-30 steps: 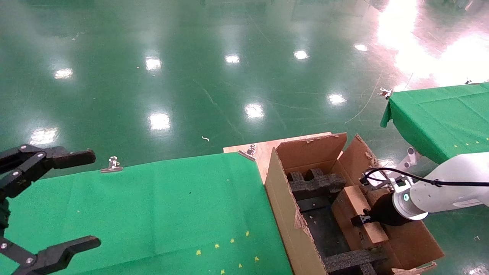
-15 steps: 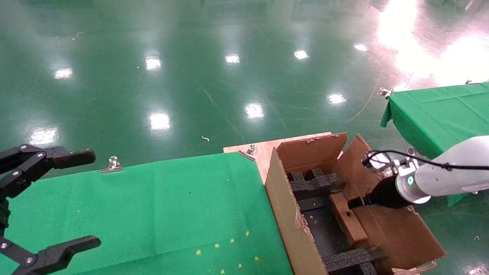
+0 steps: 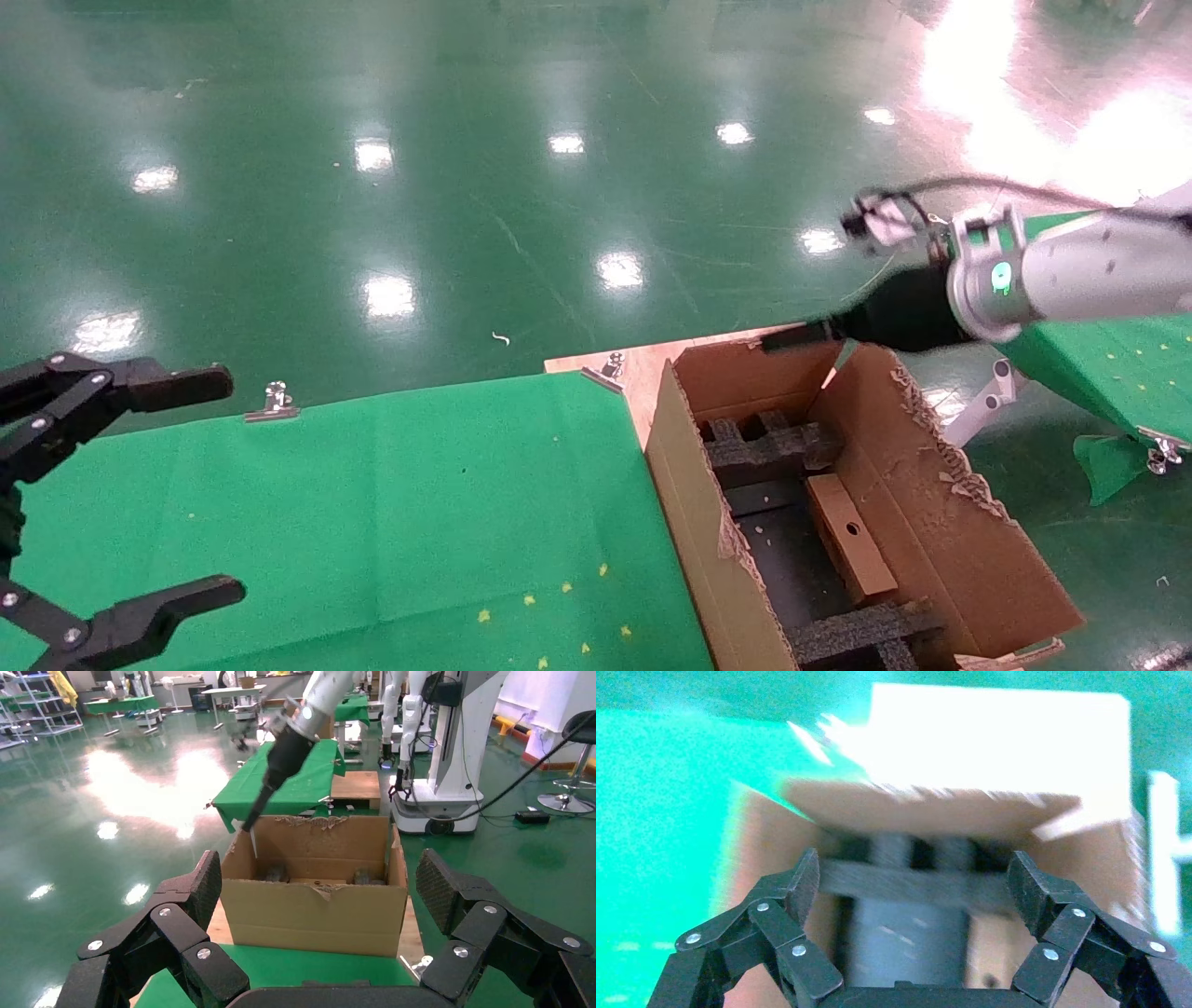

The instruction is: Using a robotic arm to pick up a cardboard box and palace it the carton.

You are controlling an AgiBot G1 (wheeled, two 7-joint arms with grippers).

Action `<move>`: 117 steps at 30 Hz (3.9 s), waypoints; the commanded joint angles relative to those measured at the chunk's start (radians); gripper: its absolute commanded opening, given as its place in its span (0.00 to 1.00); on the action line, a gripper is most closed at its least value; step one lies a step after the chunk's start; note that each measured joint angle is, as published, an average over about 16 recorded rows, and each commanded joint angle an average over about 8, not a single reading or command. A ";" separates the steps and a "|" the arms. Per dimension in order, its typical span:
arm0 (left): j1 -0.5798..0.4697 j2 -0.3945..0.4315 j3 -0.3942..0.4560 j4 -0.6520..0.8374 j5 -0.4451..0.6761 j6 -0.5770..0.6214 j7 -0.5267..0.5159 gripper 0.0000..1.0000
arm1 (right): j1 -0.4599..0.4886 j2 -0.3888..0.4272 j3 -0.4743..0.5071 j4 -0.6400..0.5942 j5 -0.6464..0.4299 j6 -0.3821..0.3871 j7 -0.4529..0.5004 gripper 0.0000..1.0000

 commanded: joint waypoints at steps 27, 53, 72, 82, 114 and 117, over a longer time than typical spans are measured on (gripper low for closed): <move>0.000 0.000 0.001 0.001 -0.001 0.000 0.001 1.00 | -0.115 0.009 0.327 0.096 0.243 -0.211 -0.286 1.00; -0.001 -0.001 0.002 0.001 -0.002 -0.001 0.001 1.00 | -0.525 0.003 0.869 0.243 0.414 -0.408 -0.752 0.97; -0.001 -0.001 0.003 0.001 -0.002 -0.001 0.002 1.00 | -0.824 -0.001 1.265 0.351 0.539 -0.553 -1.093 1.00; -0.001 -0.002 0.003 0.001 -0.003 -0.002 0.002 1.00 | -0.906 -0.001 1.373 0.380 0.575 -0.592 -1.174 1.00; -0.001 -0.002 0.003 0.001 -0.003 -0.002 0.002 1.00 | -0.878 -0.001 1.336 0.370 0.562 -0.578 -1.152 1.00; -0.001 -0.002 0.003 0.001 -0.003 -0.002 0.002 1.00 | -0.878 -0.001 1.335 0.370 0.562 -0.578 -1.152 1.00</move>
